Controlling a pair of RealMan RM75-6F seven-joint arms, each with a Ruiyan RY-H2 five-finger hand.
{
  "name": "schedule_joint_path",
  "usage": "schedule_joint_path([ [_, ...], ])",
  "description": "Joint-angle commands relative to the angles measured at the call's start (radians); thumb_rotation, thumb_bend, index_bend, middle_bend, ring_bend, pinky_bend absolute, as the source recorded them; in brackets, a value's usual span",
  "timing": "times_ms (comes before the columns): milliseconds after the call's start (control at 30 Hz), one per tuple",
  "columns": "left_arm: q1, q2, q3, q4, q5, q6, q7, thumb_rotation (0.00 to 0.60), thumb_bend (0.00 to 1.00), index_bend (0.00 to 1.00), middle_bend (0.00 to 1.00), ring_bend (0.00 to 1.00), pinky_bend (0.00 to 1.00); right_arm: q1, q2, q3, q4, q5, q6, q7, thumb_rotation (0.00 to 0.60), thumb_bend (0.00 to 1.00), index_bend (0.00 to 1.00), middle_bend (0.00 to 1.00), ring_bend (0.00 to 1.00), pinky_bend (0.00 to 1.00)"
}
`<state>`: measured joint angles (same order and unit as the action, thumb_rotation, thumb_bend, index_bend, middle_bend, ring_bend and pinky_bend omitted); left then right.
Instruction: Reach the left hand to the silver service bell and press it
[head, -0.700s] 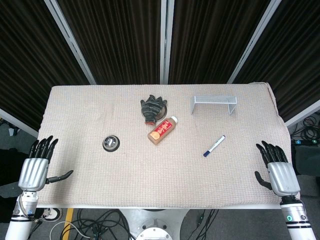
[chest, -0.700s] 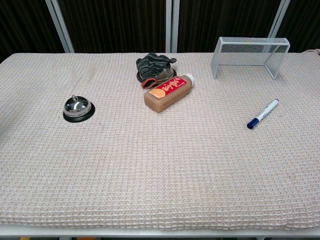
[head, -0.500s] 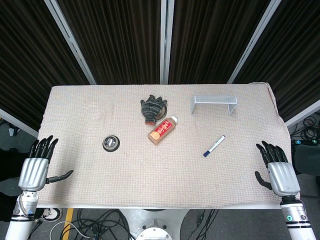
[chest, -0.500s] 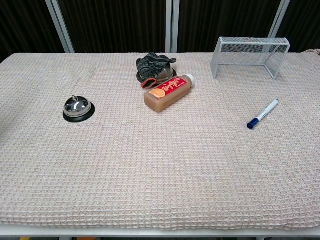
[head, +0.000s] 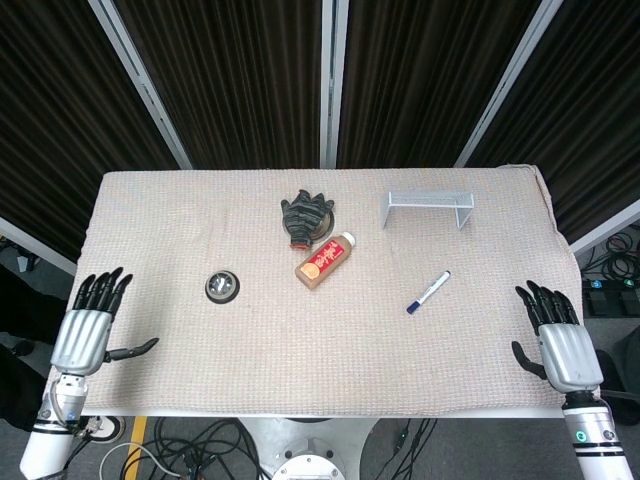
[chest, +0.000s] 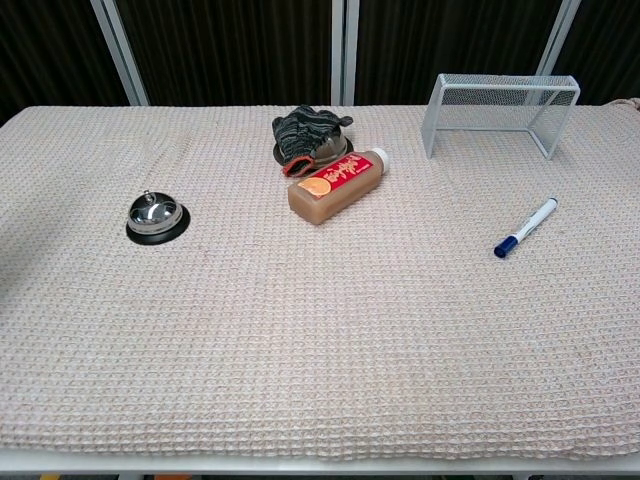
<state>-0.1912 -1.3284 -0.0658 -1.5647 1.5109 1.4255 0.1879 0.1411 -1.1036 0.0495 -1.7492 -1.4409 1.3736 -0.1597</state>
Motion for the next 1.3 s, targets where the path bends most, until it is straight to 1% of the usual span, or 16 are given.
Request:
schedule_joint_path([
  [33, -0.036, -0.017, 0.001, 0.032, 0.02, -0.041, -0.019, 0.196, 0.0, 0.0, 0.0, 0.0, 0.0, -0.002, 0.001, -0.002, 0.006, -0.001, 0.001, 0.001, 0.6, 0.28, 0.0, 0.0, 0.0, 0.0],
  [200, -0.109, -0.092, -0.027, 0.115, 0.009, -0.12, -0.044, 0.203, 0.0, 0.0, 0.0, 0.0, 0.0, -0.002, 0.005, 0.0, 0.006, -0.003, 0.004, 0.005, 0.6, 0.28, 0.0, 0.0, 0.0, 0.0],
  [233, -0.121, -0.111, -0.031, 0.135, 0.008, -0.132, -0.053, 0.214, 0.0, 0.0, 0.0, 0.0, 0.0, -0.002, 0.005, 0.001, 0.005, -0.005, 0.005, 0.005, 0.6, 0.28, 0.0, 0.0, 0.0, 0.0],
  [300, -0.149, -0.16, -0.041, 0.184, 0.008, -0.153, -0.086, 0.252, 0.0, 0.0, 0.0, 0.0, 0.0, -0.001, 0.004, 0.004, 0.003, -0.01, 0.009, 0.007, 0.6, 0.28, 0.0, 0.0, 0.0, 0.0],
  [367, -0.175, -0.209, -0.044, 0.24, 0.007, -0.178, -0.109, 0.312, 0.0, 0.0, 0.0, 0.0, 0.0, 0.0, 0.003, 0.006, 0.004, -0.015, 0.013, 0.01, 0.6, 0.29, 0.0, 0.0, 0.0, 0.0],
  [433, -0.199, -0.247, -0.046, 0.289, 0.007, -0.2, -0.115, 0.357, 0.0, 0.0, 0.0, 0.0, 0.0, 0.001, 0.004, 0.008, 0.004, -0.017, 0.015, 0.012, 0.6, 0.29, 0.0, 0.0, 0.0, 0.0],
  [500, -0.224, -0.292, -0.057, 0.341, -0.002, -0.22, -0.132, 0.376, 0.0, 0.0, 0.0, 0.0, 0.0, 0.001, 0.007, 0.009, 0.004, -0.017, 0.017, 0.012, 0.6, 0.29, 0.0, 0.0, 0.0, 0.0],
  [600, -0.261, -0.355, -0.079, 0.427, -0.028, -0.255, -0.151, 0.377, 0.0, 0.0, 0.0, 0.0, 0.0, -0.001, 0.01, 0.009, 0.004, -0.015, 0.018, 0.016, 0.6, 0.29, 0.0, 0.0, 0.0, 0.0],
  [733, -0.301, -0.428, -0.091, 0.527, -0.057, -0.304, -0.164, 0.375, 0.0, 0.0, 0.0, 0.0, 0.0, -0.001, 0.009, 0.008, 0.005, -0.016, 0.017, 0.019, 0.6, 0.29, 0.0, 0.0, 0.0, 0.0],
  [833, -0.32, -0.475, -0.091, 0.587, -0.069, -0.325, -0.171, 0.376, 0.0, 0.0, 0.0, 0.0, 0.0, 0.001, 0.008, 0.008, 0.003, -0.019, 0.016, 0.016, 0.6, 0.29, 0.0, 0.0, 0.0, 0.0],
  [1000, -0.337, -0.529, -0.074, 0.675, -0.09, -0.377, -0.191, 0.381, 0.0, 0.0, 0.0, 0.0, 0.0, 0.005, 0.008, 0.007, -0.004, -0.026, 0.012, 0.006, 0.6, 0.28, 0.0, 0.0, 0.0, 0.0],
  [1133, -0.332, -0.543, -0.054, 0.709, -0.113, -0.424, -0.207, 0.382, 0.0, 0.0, 0.0, 0.0, 0.0, 0.006, 0.008, 0.007, -0.005, -0.025, 0.012, 0.003, 0.6, 0.29, 0.0, 0.0, 0.0, 0.0],
  [1200, -0.329, -0.544, -0.046, 0.714, -0.112, -0.427, -0.216, 0.381, 0.0, 0.0, 0.0, 0.0, 0.0, 0.006, 0.008, 0.008, -0.004, -0.022, 0.01, 0.004, 0.6, 0.28, 0.0, 0.0, 0.0, 0.0],
  [1300, -0.331, -0.542, -0.052, 0.706, -0.109, -0.406, -0.236, 0.384, 0.0, 0.0, 0.0, 0.0, 0.0, 0.006, 0.007, 0.007, -0.002, -0.021, 0.009, 0.004, 0.6, 0.28, 0.0, 0.0, 0.0, 0.0],
])
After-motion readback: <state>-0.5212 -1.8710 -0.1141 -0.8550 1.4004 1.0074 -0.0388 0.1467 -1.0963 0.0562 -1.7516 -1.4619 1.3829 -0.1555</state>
